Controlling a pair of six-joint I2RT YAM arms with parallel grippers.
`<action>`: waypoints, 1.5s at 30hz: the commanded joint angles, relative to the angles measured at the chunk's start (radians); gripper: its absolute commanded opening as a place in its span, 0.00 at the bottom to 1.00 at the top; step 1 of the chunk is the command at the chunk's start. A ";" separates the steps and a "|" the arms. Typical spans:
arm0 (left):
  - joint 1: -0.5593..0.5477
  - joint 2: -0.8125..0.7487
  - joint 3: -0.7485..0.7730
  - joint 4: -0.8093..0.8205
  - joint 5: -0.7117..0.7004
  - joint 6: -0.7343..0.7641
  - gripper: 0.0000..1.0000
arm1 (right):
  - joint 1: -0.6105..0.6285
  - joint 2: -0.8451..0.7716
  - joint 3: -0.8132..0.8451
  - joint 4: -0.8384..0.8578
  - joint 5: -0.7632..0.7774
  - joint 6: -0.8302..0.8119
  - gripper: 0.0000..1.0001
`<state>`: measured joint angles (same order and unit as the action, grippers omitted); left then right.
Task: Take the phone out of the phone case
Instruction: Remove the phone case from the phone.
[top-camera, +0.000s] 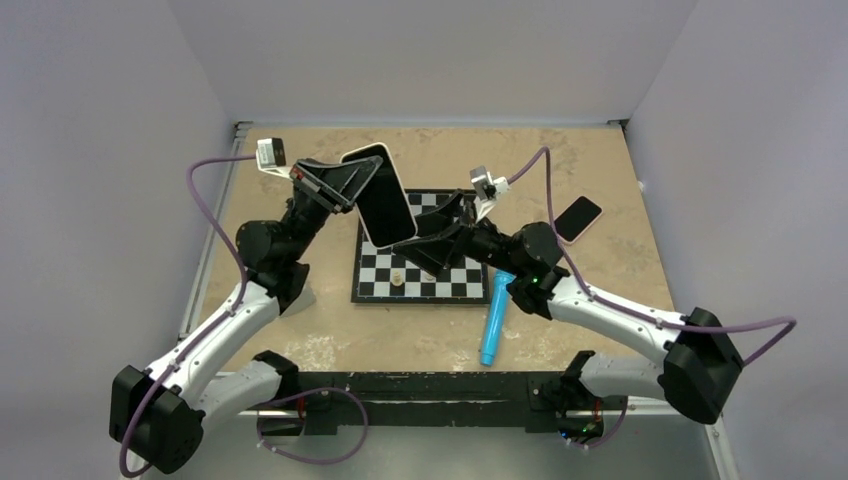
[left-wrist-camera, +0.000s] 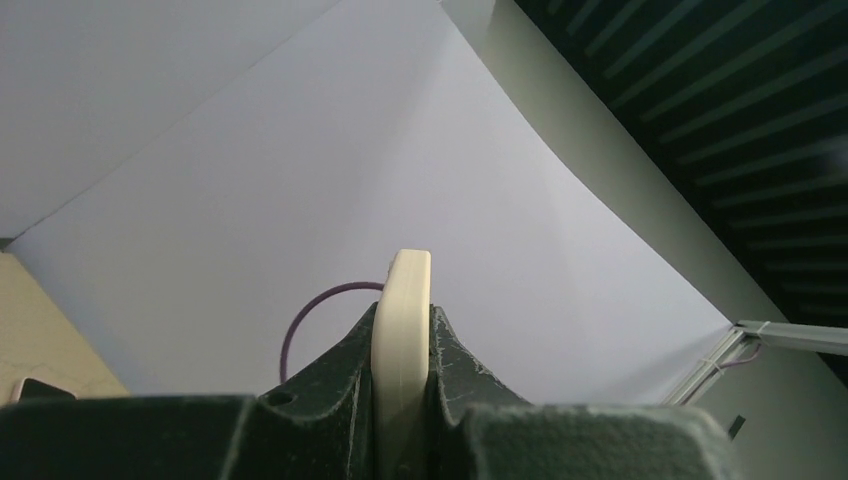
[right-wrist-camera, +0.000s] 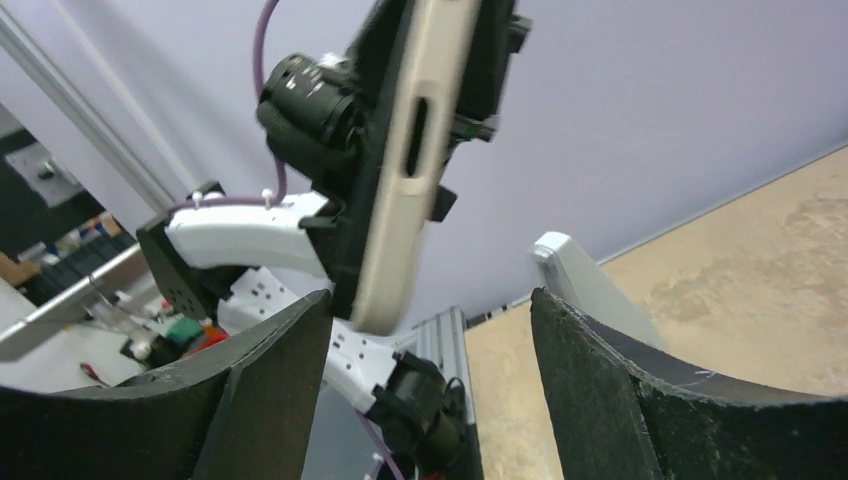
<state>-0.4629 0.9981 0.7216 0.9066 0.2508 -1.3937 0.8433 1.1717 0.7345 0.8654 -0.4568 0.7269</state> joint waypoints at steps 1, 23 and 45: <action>-0.029 -0.039 0.029 0.168 -0.093 0.047 0.00 | 0.002 0.073 0.014 0.250 0.085 0.126 0.72; -0.041 0.042 0.028 0.246 -0.213 -0.032 0.00 | 0.034 0.213 0.137 0.233 0.096 -0.025 0.47; -0.050 -0.190 0.118 -0.323 -0.065 -0.380 0.00 | 0.129 0.213 0.258 -0.033 0.545 -0.937 0.00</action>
<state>-0.4709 0.8505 0.7464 0.5957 -0.0002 -1.6157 1.0573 1.3739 0.8997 1.0286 -0.2169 0.2043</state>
